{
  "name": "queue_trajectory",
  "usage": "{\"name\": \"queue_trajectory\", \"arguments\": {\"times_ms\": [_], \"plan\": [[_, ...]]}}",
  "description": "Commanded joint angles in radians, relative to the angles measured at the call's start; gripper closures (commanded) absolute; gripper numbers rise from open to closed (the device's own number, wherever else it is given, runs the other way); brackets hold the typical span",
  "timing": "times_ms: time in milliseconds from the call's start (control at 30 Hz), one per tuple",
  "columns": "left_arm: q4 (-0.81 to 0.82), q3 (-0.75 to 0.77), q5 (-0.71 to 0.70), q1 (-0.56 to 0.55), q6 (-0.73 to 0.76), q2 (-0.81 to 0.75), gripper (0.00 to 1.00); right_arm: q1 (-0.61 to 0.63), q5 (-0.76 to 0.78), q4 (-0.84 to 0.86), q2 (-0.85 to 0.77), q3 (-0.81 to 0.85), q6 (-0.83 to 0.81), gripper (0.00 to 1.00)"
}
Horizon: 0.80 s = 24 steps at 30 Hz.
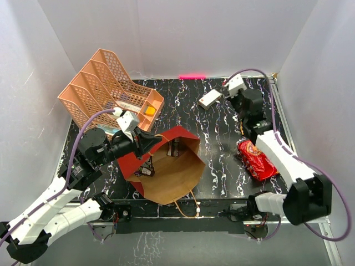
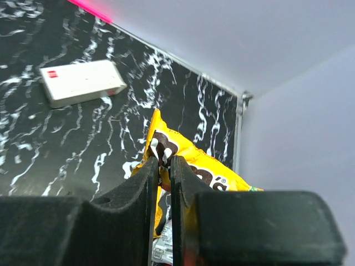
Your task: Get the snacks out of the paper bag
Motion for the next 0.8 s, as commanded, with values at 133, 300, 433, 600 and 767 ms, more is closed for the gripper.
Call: {"name": "queue_trajectory", "arguments": {"times_ms": [133,300,433,600,767], "plan": [[0.069,0.011,0.038,-0.004,-0.011,-0.002,1.00,-0.300,-0.168,0.264,0.221,-0.028,0.362,0.92],[0.076,0.012,0.058,-0.003,-0.018,0.002,0.99,-0.418,-0.214,0.332,0.355,-0.043,0.457,0.92],[0.101,-0.001,0.075,-0.004,-0.028,0.000,0.99,-0.459,-0.229,0.378,0.441,-0.038,0.466,0.92],[0.111,-0.003,0.086,-0.004,-0.031,0.010,0.99,-0.498,-0.274,0.399,0.525,-0.016,0.473,0.92],[0.115,-0.007,0.090,-0.004,-0.033,0.013,0.99,-0.506,-0.281,0.394,0.593,-0.007,0.478,0.92]]}}
